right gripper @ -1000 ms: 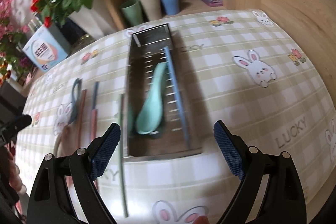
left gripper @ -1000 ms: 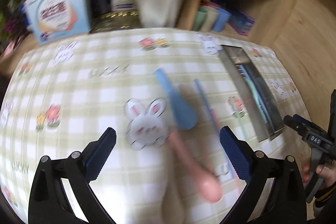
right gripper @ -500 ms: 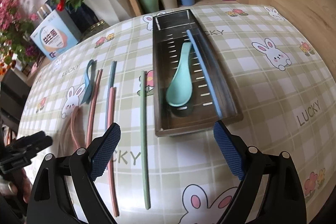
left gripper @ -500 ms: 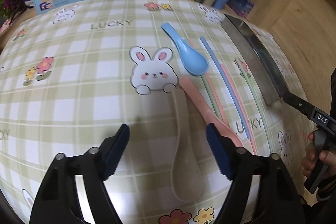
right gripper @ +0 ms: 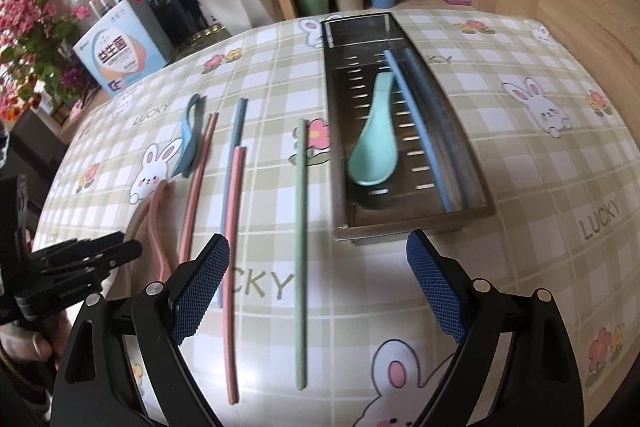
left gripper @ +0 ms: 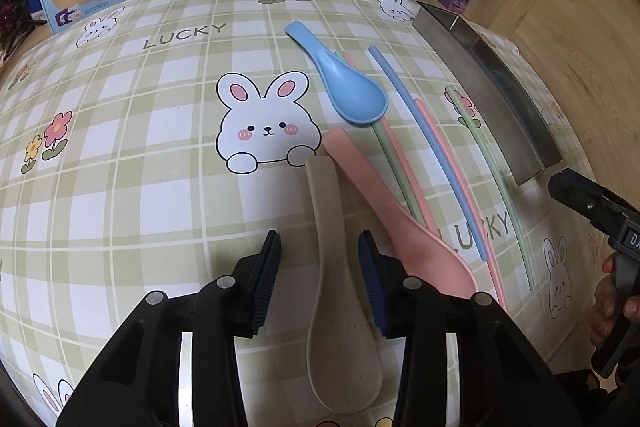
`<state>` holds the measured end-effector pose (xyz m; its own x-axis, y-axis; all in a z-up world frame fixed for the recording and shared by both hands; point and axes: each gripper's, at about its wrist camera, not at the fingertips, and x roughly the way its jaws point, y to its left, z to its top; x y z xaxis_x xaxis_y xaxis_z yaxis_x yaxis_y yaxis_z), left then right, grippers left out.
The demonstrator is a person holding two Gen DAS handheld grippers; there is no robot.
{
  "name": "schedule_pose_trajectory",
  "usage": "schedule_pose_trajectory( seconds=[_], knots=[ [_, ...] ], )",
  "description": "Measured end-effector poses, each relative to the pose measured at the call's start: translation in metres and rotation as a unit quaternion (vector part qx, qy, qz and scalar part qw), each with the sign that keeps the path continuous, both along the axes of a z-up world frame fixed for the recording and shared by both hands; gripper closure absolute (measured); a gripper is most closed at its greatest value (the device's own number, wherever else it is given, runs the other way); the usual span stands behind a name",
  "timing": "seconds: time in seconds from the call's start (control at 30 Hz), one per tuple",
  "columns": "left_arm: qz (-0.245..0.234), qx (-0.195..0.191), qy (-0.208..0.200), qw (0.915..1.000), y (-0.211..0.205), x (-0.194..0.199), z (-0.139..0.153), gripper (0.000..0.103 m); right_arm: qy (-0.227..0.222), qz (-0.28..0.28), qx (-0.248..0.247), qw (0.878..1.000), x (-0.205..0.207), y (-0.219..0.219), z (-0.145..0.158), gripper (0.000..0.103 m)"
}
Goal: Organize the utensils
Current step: 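Lower the left gripper onto the beige spoon handle and close it, then lower the right gripper onto a pink chopstick and close it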
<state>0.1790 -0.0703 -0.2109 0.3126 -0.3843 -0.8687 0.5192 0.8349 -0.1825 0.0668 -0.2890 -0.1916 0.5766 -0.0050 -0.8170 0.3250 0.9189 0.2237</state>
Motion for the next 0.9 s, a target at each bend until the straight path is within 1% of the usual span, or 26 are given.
schedule_pose_trajectory(
  seconds=[0.03,0.1,0.13,0.3,0.33,0.37,0.4,0.47,0.5,0.53,0.57,0.63,0.73,0.87,0.9],
  knots=[
    [-0.001,0.0,0.0,1.0,0.0,0.0,0.0,0.064,0.001,0.002,0.002,1.0,0.0,0.001,-0.001,0.016],
    [-0.004,-0.005,0.003,1.0,0.001,0.0,0.0,0.078,0.004,0.004,0.002,1.0,0.001,0.003,-0.002,0.016],
    [-0.003,-0.009,0.006,0.9999,0.001,0.001,-0.001,0.088,0.005,0.005,0.001,1.0,0.001,0.004,-0.003,0.016],
    [0.017,-0.012,-0.003,0.9998,0.009,-0.001,-0.001,0.088,-0.001,0.012,-0.01,1.0,0.001,0.009,-0.001,0.016],
    [0.025,-0.013,-0.007,0.9996,0.013,-0.001,0.0,0.088,-0.002,0.016,-0.014,1.0,0.001,0.011,0.0,0.02],
    [0.031,-0.013,-0.008,0.9994,0.016,-0.001,0.0,0.088,0.0,0.02,-0.017,1.0,0.002,0.013,0.0,0.027],
    [0.037,-0.014,-0.009,0.9992,0.019,0.0,0.0,0.088,0.005,0.026,-0.018,0.999,0.003,0.015,-0.001,0.036],
    [0.05,-0.015,-0.012,0.9986,0.026,0.001,0.0,0.088,0.003,0.031,-0.023,0.999,0.004,0.018,0.0,0.037],
    [0.056,-0.014,-0.013,0.9983,0.029,0.001,0.0,0.088,0.0,0.035,-0.025,0.999,0.005,0.02,0.001,0.039],
    [0.061,-0.013,-0.014,0.9979,0.033,0.002,0.0,0.088,-0.005,0.049,-0.029,0.998,0.006,0.024,0.003,0.054],
    [0.068,-0.016,-0.014,0.9975,0.037,0.003,0.0,0.088,-0.002,0.055,-0.03,0.998,0.009,0.026,0.003,0.064],
    [0.072,-0.023,-0.012,0.9971,0.043,0.003,0.0,0.088,0.001,0.056,-0.045,0.997,0.012,0.031,0.005,0.065],
    [0.073,-0.026,-0.015,0.9969,0.046,0.002,0.0,0.088,0.0,0.067,-0.047,0.997,0.015,0.038,0.006,0.065],
    [0.074,-0.043,-0.008,0.9963,0.051,0.003,-0.002,0.088,0.004,0.085,-0.037,0.996,0.021,0.044,0.002,0.066],
    [0.075,-0.046,-0.007,0.9961,0.052,0.003,-0.002,0.088,0.005,0.089,-0.034,0.995,0.023,0.046,0.001,0.069]
  ],
)
